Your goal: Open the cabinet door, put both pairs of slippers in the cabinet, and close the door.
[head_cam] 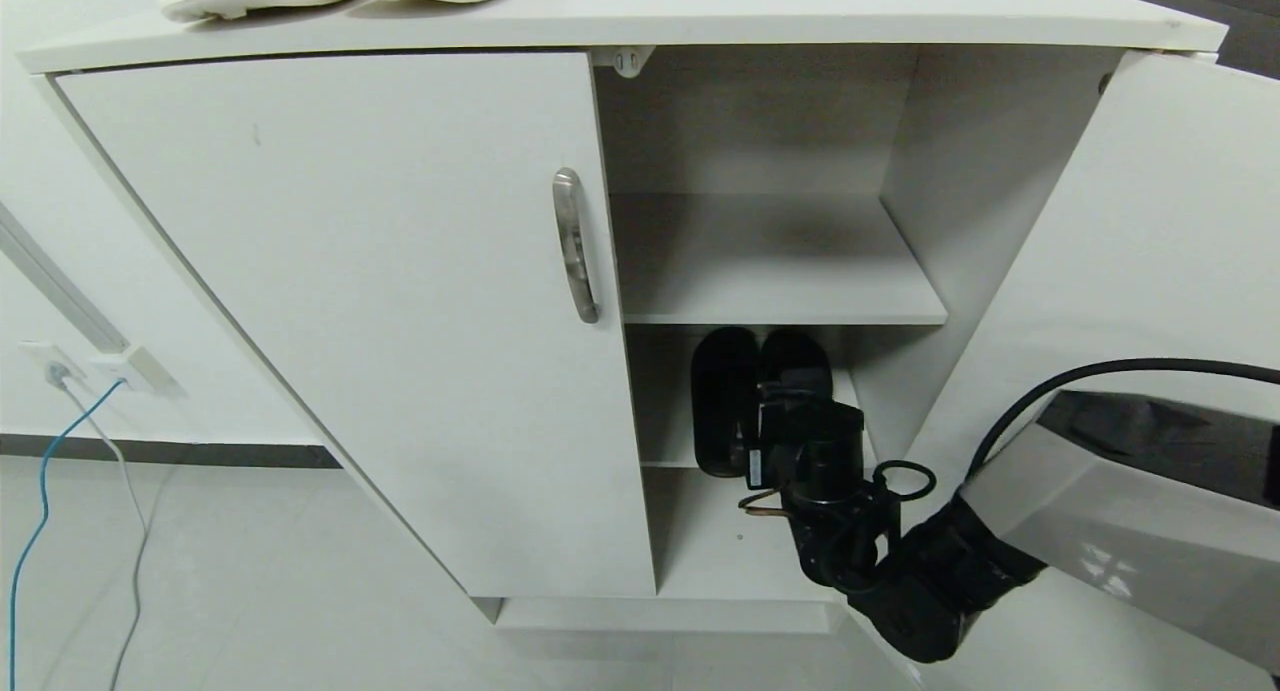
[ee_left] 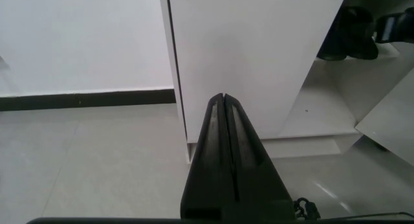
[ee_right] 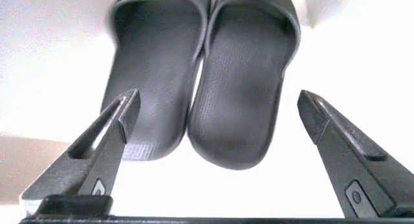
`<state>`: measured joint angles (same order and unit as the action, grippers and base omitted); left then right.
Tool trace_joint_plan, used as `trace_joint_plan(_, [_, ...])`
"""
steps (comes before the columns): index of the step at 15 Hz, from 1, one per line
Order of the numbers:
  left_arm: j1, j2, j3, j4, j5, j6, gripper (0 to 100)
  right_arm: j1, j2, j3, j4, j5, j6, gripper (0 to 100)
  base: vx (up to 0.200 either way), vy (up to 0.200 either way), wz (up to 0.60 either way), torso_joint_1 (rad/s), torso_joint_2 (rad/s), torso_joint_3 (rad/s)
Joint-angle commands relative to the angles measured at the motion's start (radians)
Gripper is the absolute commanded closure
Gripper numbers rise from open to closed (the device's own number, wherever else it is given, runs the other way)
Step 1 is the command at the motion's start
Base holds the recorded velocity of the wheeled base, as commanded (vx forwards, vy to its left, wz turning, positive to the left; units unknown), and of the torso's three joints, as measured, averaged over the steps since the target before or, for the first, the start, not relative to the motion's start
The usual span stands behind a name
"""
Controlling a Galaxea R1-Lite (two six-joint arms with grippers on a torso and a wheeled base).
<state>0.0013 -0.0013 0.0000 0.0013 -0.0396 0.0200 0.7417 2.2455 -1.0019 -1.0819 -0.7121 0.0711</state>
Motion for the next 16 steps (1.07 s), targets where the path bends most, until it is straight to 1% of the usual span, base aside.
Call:
trace_joint_plan(1, [0.000,0.001,0.000,0.000,0.000,0.000,100,0.051,-0.110,0.123,-0.019,-0.006,0.007,0,0.000,0.000,0.00,0.000,0.00,0.000])
trace_joint_plan(2, [0.000,0.001,0.000,0.000,0.000,0.000,100,0.053,-0.113,0.128,-0.019,-0.007,0.009,0,0.000,0.000,0.00,0.000,0.00,0.000])
trace_joint_plan(3, [0.000,0.001,0.000,0.000,0.000,-0.002,100,0.062,-0.146,0.169,-0.021,-0.015,0.012,0,0.000,0.000,0.00,0.000,0.00,0.000])
trace_joint_plan(5, [0.000,0.001,0.000,0.000,0.000,-0.002,100,0.062,-0.150,0.170,-0.019,-0.013,0.023,0,0.000,0.000,0.00,0.000,0.00,0.000])
trace_joint_plan(11, [0.000,0.001,0.000,0.000,0.001,-0.006,100,0.062,-0.149,0.175,-0.018,-0.013,0.023,0,-0.200,0.000,0.00,0.003,0.00,0.004])
trace_joint_plan(16, [0.000,0.001,0.000,0.000,0.004,-0.008,100,0.062,-0.146,0.178,-0.018,-0.013,0.023,0,0.000,0.000,0.00,0.000,0.00,0.000])
